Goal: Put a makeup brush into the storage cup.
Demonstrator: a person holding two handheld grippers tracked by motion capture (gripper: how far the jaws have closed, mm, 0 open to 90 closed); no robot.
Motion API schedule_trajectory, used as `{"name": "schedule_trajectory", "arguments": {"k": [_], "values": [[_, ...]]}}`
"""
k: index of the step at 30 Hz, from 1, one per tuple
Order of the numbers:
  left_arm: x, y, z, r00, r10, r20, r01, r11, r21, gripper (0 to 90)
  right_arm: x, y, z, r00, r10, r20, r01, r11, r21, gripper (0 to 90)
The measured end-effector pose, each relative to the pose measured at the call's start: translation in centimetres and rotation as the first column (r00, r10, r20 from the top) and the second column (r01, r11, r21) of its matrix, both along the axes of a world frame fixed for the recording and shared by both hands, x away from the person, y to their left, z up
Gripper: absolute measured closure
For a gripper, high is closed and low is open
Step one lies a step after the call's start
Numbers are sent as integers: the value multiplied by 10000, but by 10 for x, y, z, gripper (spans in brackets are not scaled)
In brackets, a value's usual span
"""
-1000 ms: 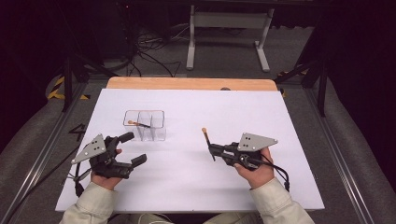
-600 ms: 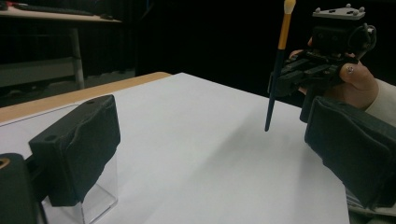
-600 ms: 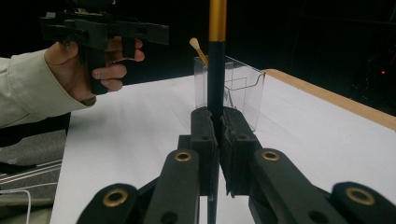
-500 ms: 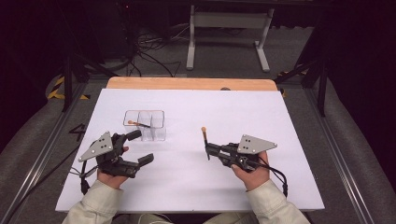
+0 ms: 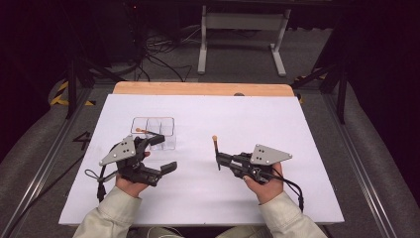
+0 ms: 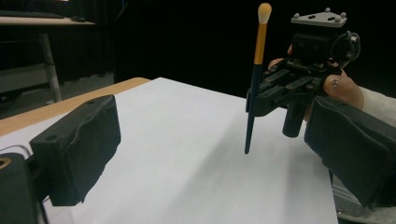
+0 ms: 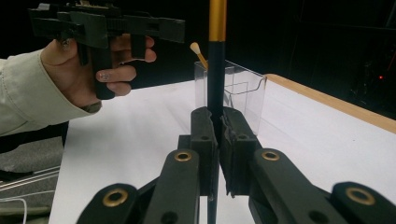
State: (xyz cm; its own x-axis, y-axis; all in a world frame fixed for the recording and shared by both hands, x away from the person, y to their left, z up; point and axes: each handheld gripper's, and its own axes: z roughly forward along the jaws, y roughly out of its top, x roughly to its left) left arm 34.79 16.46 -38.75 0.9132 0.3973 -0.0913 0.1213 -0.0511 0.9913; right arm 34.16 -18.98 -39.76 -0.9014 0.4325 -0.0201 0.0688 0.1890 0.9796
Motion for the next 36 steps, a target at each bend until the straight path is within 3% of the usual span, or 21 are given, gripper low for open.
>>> {"name": "schedule_trajectory", "arguments": {"k": [9,17,25,36], "values": [[2,-15,6,9979,-619,188,618,9981,65,59,-3,10,-5,9995,319,-6,-318,9991,265,845],[4,-28,10,9929,-1184,78,1183,9930,59,78,-5,17,-9,9994,350,-17,-349,9990,278,844],[4,-37,11,9894,-1450,-12,1450,9894,-2,79,-7,21,-11,9993,371,-68,-369,9988,315,844],[4,-44,11,9820,-1870,-261,1866,9823,-180,175,-10,29,-19,9991,382,-168,-377,9989,268,844]]}}
